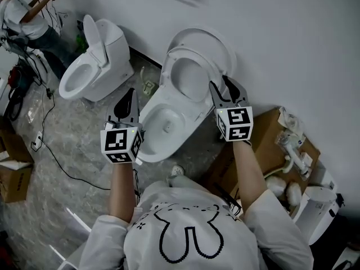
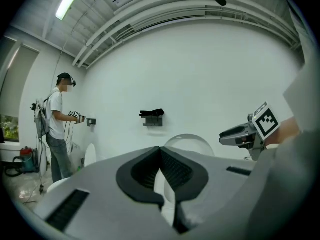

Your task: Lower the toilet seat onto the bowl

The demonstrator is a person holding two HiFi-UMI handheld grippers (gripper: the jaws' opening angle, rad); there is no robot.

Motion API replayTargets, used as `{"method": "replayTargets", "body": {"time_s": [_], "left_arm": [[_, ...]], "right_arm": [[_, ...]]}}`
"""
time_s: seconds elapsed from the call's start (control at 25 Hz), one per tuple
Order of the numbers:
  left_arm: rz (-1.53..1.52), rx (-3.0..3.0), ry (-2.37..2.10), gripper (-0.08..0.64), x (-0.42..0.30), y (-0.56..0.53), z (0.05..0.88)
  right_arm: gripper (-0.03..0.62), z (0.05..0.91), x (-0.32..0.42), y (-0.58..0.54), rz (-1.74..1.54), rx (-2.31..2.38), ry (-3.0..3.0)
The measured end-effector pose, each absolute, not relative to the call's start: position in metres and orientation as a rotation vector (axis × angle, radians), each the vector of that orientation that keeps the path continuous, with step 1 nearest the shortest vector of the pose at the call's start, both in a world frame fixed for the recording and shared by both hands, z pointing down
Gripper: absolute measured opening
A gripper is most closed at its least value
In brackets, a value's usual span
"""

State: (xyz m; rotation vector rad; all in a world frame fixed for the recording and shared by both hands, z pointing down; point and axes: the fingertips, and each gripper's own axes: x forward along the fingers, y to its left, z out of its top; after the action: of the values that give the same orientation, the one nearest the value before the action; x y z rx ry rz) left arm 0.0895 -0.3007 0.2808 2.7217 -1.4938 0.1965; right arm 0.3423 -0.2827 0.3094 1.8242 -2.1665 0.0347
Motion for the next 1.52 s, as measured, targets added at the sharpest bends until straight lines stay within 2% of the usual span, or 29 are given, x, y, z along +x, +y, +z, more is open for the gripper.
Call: {"method": "replayTargets", "body": {"time_s": [1.04,1.12,1.52], "left_arm": [[0.303,2.625,-1.542,0.009,0.073,-0.334,0.319],[0.309,2.618,-1.546,0.009,0.071,-0.334,0.322],[0.334,2.599,-1.561,0.009,0.064,-0.333,0.326]], "right_arm": [[0.155,0.42,0.39,-0.407,0.371,1.567,-1.954],[0.131,0.424,0.39,-0.411,0.393,1.568,-1.954],[0.117,0.421,0.383,-0.409,0.398,1.531,-1.967]]}}
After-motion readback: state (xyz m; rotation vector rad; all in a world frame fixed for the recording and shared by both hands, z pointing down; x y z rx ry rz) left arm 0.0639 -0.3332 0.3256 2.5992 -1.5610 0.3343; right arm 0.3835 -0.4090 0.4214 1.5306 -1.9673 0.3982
